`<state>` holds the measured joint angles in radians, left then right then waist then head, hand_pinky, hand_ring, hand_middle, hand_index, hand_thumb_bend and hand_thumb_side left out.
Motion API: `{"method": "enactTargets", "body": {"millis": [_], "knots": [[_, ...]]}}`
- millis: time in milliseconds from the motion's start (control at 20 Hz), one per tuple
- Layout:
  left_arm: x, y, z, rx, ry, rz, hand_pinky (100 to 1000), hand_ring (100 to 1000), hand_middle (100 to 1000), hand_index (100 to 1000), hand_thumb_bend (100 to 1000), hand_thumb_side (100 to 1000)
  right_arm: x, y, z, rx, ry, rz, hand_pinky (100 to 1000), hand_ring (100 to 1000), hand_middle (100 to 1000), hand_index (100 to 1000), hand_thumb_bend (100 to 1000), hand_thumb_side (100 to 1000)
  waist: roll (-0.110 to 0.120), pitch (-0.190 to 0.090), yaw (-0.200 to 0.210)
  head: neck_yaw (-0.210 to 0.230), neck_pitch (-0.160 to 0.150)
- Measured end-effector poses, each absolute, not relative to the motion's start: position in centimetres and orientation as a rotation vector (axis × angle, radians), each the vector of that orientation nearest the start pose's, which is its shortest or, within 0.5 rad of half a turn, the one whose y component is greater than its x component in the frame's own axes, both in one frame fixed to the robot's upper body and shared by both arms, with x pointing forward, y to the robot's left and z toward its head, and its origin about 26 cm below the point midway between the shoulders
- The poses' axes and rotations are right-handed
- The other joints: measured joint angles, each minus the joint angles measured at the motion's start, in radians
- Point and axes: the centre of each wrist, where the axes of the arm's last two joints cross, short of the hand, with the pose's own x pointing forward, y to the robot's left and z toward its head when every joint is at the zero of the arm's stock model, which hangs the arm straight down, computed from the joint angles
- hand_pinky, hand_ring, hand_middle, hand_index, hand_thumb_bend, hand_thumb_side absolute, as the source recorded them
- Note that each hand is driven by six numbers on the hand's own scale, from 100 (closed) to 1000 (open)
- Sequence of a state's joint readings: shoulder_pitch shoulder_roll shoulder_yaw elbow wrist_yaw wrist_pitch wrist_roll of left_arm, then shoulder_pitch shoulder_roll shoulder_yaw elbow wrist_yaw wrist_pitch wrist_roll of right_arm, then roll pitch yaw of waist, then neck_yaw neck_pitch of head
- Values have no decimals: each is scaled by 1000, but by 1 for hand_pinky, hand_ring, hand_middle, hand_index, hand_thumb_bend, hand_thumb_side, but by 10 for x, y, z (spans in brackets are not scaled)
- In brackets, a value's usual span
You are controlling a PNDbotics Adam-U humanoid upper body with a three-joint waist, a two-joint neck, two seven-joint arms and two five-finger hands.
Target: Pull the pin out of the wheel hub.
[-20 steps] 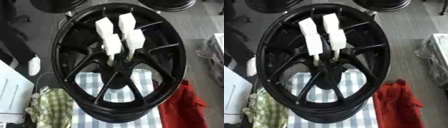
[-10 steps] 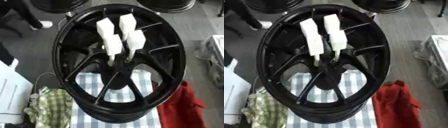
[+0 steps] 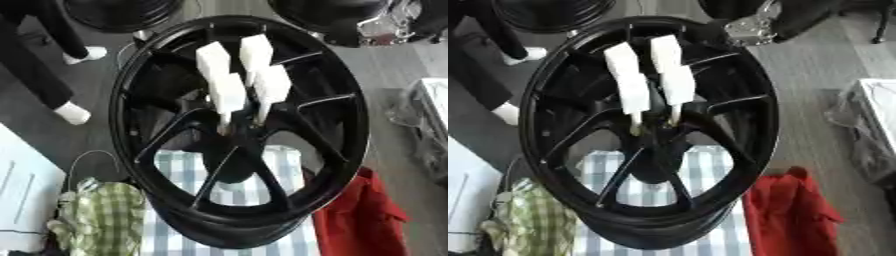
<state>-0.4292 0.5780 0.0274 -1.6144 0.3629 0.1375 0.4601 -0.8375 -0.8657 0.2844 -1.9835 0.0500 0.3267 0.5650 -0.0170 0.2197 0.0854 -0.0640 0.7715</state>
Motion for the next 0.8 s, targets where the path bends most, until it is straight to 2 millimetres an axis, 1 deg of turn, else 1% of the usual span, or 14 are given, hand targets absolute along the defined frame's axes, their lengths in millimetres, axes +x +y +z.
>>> {"method": "enactTargets", "body": {"millis": [300, 650, 700, 750, 800], "knots": [[358, 340, 194, 417, -1919, 191, 758, 867, 832, 846, 447, 759, 298, -216, 351, -400, -1768, 1580, 823, 796, 824, 880, 489, 397, 0, 0, 0, 0, 0], [358, 340, 193, 416, -1917, 188, 757, 868, 832, 842, 446, 760, 308, -204, 338, -400, -1716, 1587, 818, 791, 821, 873, 485, 391, 1, 0, 0, -5, 0], [358, 340, 193, 416, -1917, 188, 757, 868, 832, 842, 446, 760, 309, -203, 336, -402, -1709, 1586, 813, 782, 818, 870, 512, 338, 1, 0, 0, -5, 0], [358, 340, 193, 416, -1916, 187, 757, 868, 832, 841, 445, 760, 311, -202, 334, -405, -1703, 1585, 810, 773, 814, 867, 488, 386, 1, 0, 0, -5, 0], [358, 340, 193, 416, -1916, 187, 757, 868, 832, 841, 445, 760, 313, -202, 332, -408, -1696, 1585, 809, 773, 813, 866, 495, 367, 1, 0, 0, -5, 0]]}}
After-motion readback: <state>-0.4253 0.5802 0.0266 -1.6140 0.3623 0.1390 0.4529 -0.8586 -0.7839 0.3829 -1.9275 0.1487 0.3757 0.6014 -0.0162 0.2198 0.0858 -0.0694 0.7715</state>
